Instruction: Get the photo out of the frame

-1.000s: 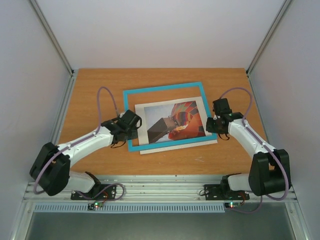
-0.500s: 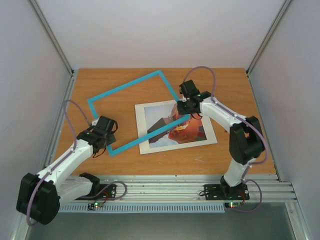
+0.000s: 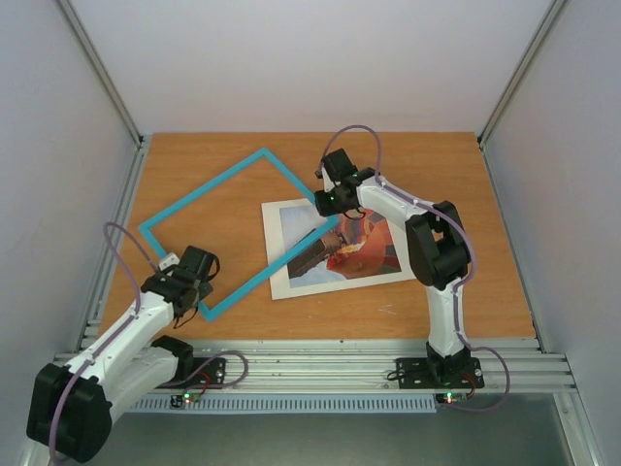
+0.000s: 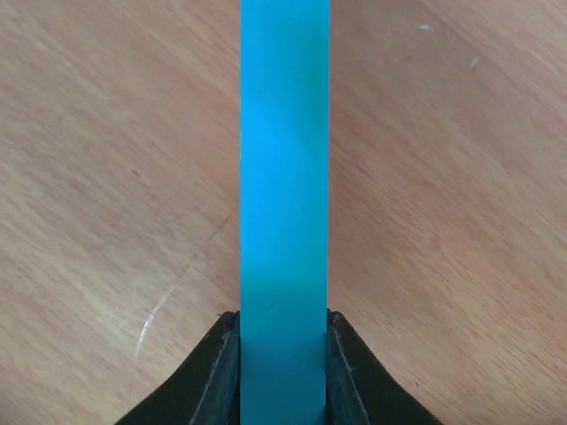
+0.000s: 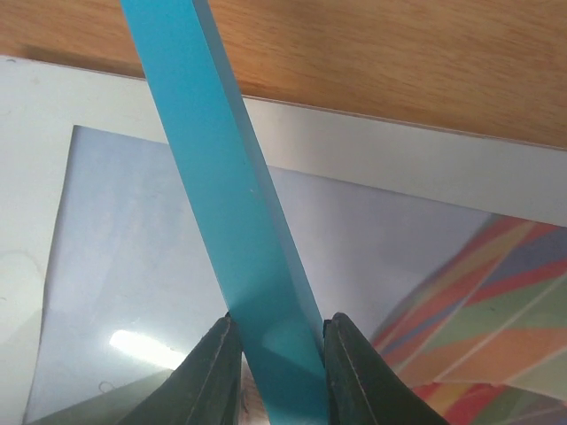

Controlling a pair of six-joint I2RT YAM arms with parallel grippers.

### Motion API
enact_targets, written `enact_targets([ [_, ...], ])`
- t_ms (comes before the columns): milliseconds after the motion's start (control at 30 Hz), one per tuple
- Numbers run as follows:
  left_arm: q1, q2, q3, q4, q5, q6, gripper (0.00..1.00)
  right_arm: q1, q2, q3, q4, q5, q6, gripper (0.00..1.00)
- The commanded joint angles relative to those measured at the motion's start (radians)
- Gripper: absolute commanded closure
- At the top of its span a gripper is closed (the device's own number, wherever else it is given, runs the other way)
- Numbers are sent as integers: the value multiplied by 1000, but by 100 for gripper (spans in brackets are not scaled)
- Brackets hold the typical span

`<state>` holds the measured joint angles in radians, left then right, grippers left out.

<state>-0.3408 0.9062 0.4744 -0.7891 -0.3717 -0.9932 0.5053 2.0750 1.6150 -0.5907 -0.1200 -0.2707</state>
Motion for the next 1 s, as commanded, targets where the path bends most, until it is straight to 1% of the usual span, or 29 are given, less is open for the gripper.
enact_targets([
  [0,2,-46,-10,51,-14,-75,99,13,3,68,83,-70,83,73],
  [233,6,-72,-44,39,-55,-144,99,9,-33,50,61,-47,69,48],
  [333,6,-82,-37,19,-66,-165,99,1,-75,17,60,-46,65,41],
  [500,8,-128,-38,0,-97,-196,100,-23,-186,-98,67,-47,67,37],
  [633,31,-159,-20,-13,-132,-213,99,-44,-323,-260,91,-27,75,35],
  [733,93,-145,-3,-6,-116,-208,100,-48,-419,-388,120,-13,85,34],
  [900,255,-90,17,36,-36,-184,99,-50,-579,-581,171,35,100,32],
  [967,309,-78,24,44,-16,-183,99,-51,-636,-642,187,66,107,30],
])
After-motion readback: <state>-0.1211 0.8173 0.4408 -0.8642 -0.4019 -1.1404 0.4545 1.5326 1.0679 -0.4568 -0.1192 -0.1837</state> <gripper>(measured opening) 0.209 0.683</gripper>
